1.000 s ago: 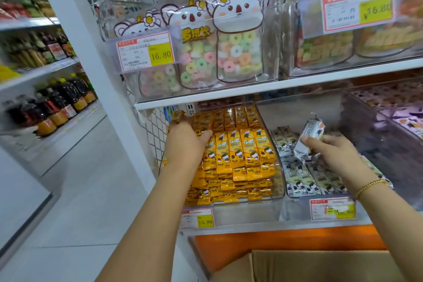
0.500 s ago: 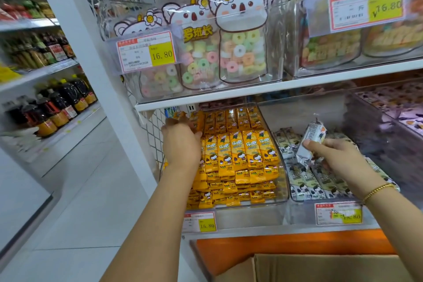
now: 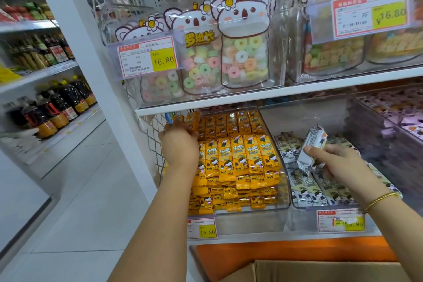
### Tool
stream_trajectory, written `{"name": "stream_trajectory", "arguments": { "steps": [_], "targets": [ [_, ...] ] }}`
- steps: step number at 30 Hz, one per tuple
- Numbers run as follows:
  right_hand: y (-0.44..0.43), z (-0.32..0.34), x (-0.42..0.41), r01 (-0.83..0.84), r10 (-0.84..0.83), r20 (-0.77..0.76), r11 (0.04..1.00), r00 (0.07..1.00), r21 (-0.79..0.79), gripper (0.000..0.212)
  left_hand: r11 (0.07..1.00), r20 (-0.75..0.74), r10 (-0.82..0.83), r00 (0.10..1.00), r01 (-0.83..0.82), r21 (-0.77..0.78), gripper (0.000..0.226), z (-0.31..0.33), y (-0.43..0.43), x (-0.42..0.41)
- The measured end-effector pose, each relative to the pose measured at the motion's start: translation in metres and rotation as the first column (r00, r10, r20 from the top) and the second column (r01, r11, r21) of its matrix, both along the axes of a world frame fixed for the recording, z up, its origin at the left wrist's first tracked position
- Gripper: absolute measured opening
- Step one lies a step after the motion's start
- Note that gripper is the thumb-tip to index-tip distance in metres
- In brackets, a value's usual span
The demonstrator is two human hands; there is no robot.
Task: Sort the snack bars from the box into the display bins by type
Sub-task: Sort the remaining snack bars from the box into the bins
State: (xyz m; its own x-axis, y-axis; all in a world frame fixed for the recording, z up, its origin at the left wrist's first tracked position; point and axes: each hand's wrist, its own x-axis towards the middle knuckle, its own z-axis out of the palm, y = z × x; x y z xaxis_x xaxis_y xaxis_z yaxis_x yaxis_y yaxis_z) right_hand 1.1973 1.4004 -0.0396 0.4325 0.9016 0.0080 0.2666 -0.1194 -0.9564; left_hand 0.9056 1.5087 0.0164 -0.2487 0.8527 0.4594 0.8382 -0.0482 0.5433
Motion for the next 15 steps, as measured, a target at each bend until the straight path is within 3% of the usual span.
{"name": "stream_trajectory", "arguments": {
  "steps": [11,15],
  "targets": [
    [-0.002,-0.001,0.0,-0.004,0.004,-0.021,1.0,1.0,-0.009,0.062,1.0,0.065,-0.016,0.998,0.017,-0.006,0.027,0.0,-0.001,-0.003],
    [-0.005,0.006,-0.003,-0.016,0.015,-0.093,1.0,0.996,-0.016,0.049,0.999,0.069,-0.047,0.997,0.047,0.006,0.03,0.004,-0.012,0.002]
  ]
}}
